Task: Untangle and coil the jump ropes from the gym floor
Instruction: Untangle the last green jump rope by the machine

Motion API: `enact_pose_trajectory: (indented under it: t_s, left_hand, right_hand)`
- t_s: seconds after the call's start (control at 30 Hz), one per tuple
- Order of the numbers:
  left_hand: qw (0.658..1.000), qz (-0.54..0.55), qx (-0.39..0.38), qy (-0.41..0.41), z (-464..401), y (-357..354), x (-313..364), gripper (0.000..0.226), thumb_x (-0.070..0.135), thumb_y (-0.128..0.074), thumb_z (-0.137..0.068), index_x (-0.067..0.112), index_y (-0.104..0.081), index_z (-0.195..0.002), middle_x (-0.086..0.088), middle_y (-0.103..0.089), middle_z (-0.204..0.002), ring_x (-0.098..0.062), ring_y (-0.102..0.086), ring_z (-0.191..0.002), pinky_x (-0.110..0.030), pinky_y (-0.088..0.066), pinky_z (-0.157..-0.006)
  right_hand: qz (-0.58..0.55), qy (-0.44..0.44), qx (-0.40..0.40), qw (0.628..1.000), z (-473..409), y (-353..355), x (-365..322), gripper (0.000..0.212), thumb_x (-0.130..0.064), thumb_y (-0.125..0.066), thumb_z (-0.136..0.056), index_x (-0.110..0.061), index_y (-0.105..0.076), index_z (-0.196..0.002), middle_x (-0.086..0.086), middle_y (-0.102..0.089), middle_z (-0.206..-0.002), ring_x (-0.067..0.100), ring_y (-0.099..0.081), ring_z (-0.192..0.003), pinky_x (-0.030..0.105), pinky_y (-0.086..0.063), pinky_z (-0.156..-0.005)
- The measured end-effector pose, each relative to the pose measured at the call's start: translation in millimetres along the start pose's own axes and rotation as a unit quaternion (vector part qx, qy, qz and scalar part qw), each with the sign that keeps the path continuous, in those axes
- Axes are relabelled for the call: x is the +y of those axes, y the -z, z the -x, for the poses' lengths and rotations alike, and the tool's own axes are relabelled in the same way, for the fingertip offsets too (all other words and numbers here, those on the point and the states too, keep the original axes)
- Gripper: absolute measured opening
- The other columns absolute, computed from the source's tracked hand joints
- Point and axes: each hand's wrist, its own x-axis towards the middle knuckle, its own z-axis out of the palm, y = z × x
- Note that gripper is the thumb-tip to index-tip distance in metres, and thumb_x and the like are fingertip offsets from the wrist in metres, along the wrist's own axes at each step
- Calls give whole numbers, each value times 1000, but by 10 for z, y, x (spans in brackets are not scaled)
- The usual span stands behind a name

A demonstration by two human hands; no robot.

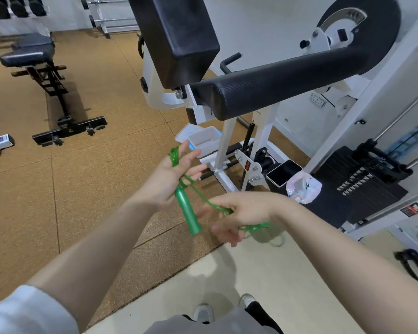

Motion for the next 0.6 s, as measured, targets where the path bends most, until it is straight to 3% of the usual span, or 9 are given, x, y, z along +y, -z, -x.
enact_pose_trajectory:
  t_s: [0.1, 0.17, 0.2, 0.27, 0.33, 0.4, 0.47, 0.53, 0.6]
  left_hand:
    - [970, -231, -72, -9, 71, -169, -59, 43, 14, -36, -100, 30, -35, -140, 8, -58, -130, -11, -68, -94, -32, -45, -97]
    - [950, -287, -123, -3, 146, -287, -20, 25, 23, -38, -100, 30, -52, -120, 2, -63, -123, -14, -64, -66, -28, -48, -76]
    - [944, -298, -140, -3, 167, -331, -3, 22, 29, -39, -98, 27, -55, -115, 4, -69, -109, -11, -55, -54, -26, -46, -64]
    - [932, -317, -170, -29, 201, -381, 22, 34, 34, -45, -94, 24, -52, -126, 15, -63, -67, -1, -43, -46, -18, -39, -52]
    - [932, -307, -180, -71, 230, -427, 28, 34, 12, -55, -91, 17, -52, -125, 22, -53, -50, 7, -45, -45, -6, -36, -51]
    - [939, -288, -167, -86, 231, -449, 37, 28, -3, -56, -88, 12, -59, -111, 23, -52, -44, 10, -48, -44, -2, -34, -49]
    - [949, -264, -148, -90, 216, -437, 24, 19, 0, -58, -88, 16, -67, -93, 18, -52, -45, 5, -44, -44, -9, -34, -48]
    - [958, -242, -124, -90, 193, -398, -17, 20, 4, -60, -87, 20, -70, -82, 13, -55, -51, -3, -39, -45, -17, -33, -47]
    - [968, -209, -114, -74, 175, -367, -47, 19, 3, -60, -87, 16, -68, -76, 9, -55, -52, -5, -39, -43, -17, -34, -44]
  right_hand:
    - [68, 3, 85, 994, 153, 145, -135, 14, -22, -59, -91, -14, -64, -101, -2, -59, -52, 17, -63, -54, 28, -52, -58]
    - [94, 33, 184, 978, 242, 215, -148, 11, -25, -62, -88, -15, -66, -87, 6, -59, -58, 15, -59, -50, 29, -49, -57]
    - [80, 56, 228, 969, 285, 234, -123, 12, -23, -62, -88, -12, -67, -86, 1, -58, -59, 14, -56, -50, 31, -47, -57]
    - [-17, 115, 261, 958, 374, 261, -48, 14, -11, -55, -93, -1, -66, -92, -15, -61, -62, 13, -51, -56, 29, -46, -60]
    - [-138, 162, 253, 944, 413, 262, 49, 18, -2, -47, -94, -1, -65, -98, -12, -64, -71, 13, -54, -67, 23, -50, -68]
    - [-177, 174, 257, 934, 394, 251, 144, 20, 2, -45, -94, -4, -64, -99, 0, -64, -76, 17, -56, -77, 27, -50, -78]
    - [-198, 176, 256, 930, 344, 224, 198, 16, 0, -50, -92, -6, -63, -97, 1, -65, -76, 20, -57, -79, 30, -50, -80]
    - [-250, 178, 249, 919, 315, 205, 197, 10, -3, -58, -85, -8, -64, -92, 3, -68, -77, 18, -61, -73, 28, -53, -74]
    - [-301, 172, 228, 910, 305, 204, 186, 10, -3, -65, -80, -7, -62, -89, 6, -69, -77, 17, -65, -68, 26, -55, -68]
